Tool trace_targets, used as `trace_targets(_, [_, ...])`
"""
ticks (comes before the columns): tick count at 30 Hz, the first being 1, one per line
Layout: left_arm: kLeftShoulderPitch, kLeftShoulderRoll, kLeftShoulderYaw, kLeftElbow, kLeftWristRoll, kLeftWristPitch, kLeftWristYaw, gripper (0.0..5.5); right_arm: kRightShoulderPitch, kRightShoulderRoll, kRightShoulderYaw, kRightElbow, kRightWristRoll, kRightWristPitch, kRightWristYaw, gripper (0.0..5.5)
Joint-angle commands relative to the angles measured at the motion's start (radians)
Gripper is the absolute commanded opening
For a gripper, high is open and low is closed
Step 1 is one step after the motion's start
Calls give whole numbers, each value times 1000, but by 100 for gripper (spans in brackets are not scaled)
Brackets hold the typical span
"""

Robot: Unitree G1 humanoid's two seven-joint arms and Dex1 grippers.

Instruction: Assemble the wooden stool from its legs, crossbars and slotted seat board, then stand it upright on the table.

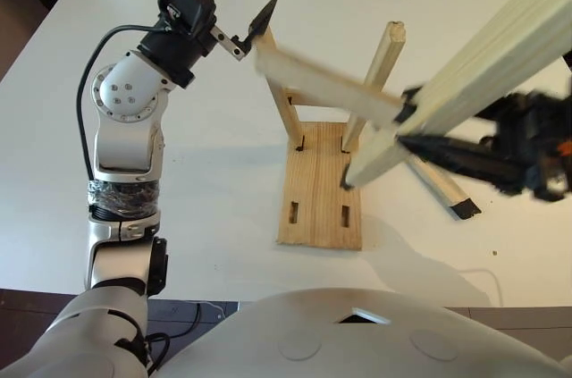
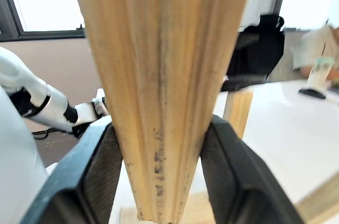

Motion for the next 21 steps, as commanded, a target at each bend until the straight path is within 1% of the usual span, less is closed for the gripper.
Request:
trace_targets(1, [38,28,-3,97,54,-14,7,540,89,27,146,12,-200,-62,122,204])
trace_targets(5, [19,25,1,100,22,11,9,540,116,71,236,4,-338,-137,133,204])
trace_targets(11, [-21,-12,-21,-193,-170,239,0,540,99,126,347,-11,-472,-216,86,204])
trace_targets(13, [-66,-21,-25,-251,-225,312,-3,540,115,146,359,-20,-493,-233,61,204])
trace_targets(16, [-118,-11,2,-271,-288,398,-2,540,114,190,377,-30,-484,-248,5,204])
trace_targets(21, [-244,32,72,-181,-322,458,-6,540,144,296,476,-63,-526,-267,-130,204])
